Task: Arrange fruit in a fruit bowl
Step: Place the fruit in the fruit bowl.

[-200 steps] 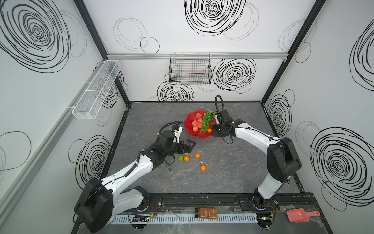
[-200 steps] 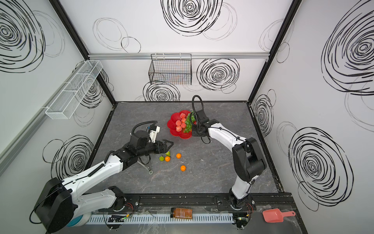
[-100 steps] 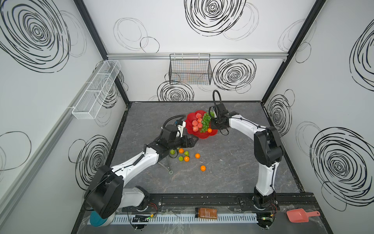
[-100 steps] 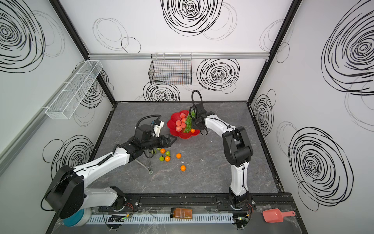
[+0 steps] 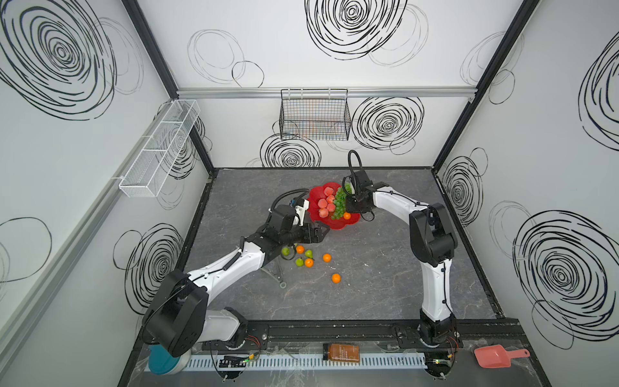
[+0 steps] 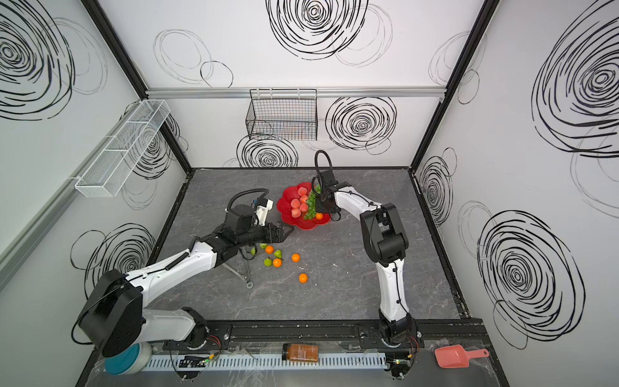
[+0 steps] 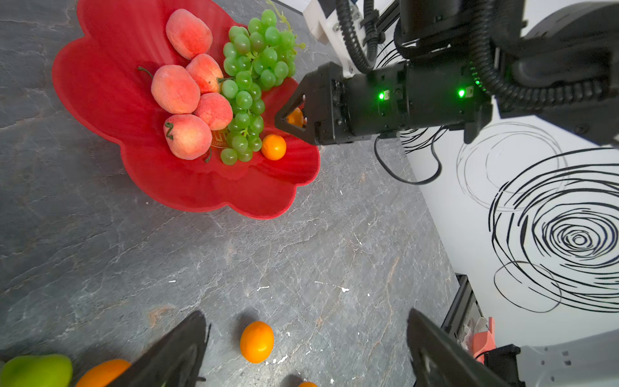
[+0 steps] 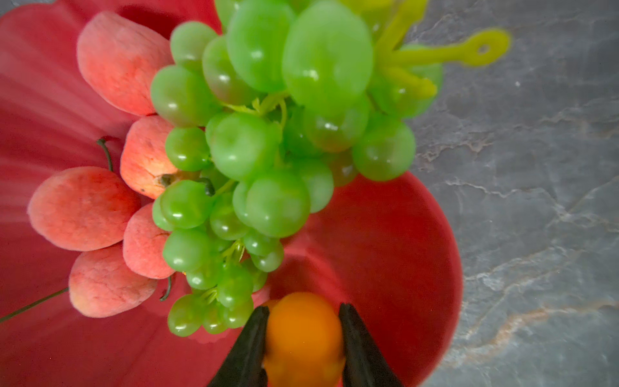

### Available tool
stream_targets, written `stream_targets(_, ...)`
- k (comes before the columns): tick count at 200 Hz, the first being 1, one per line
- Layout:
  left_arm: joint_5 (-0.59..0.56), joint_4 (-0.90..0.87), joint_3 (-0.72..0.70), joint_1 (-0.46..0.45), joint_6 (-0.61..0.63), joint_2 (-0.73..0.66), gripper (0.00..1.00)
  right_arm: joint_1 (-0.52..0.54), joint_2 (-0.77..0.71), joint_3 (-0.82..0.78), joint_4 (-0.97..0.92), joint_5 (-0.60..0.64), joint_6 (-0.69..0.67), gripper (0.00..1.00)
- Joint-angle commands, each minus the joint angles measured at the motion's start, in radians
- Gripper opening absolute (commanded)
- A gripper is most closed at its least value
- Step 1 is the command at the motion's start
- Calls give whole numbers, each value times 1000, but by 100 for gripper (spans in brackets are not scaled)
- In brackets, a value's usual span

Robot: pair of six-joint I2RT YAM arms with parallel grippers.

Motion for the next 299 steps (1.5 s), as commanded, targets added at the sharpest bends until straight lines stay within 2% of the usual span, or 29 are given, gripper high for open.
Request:
stream_targets(1,10,53,13,8,20,10,96,-4,12,36,-30,-4,-7,36)
stream_targets(82,4,42,-6,8,17,-12,96,-5,-8,41,-37,6,-8,43)
stream_targets(146,-22,-10,-12,4,25,-78,96,-3,-78,31,-52,13,-10,44)
stream_targets(181,-61,-80,-35,-4,35,-171,96,16,-166,-20,-41,19,-10,44)
stream_targets(220,-112,-166,-102,-25,24,-320,96,68,-287,-156,0,34,-6,43)
stream_targets(299,-232,-387,-226,-118,-37,-610,96,259,-522,-437,61,98,57,43)
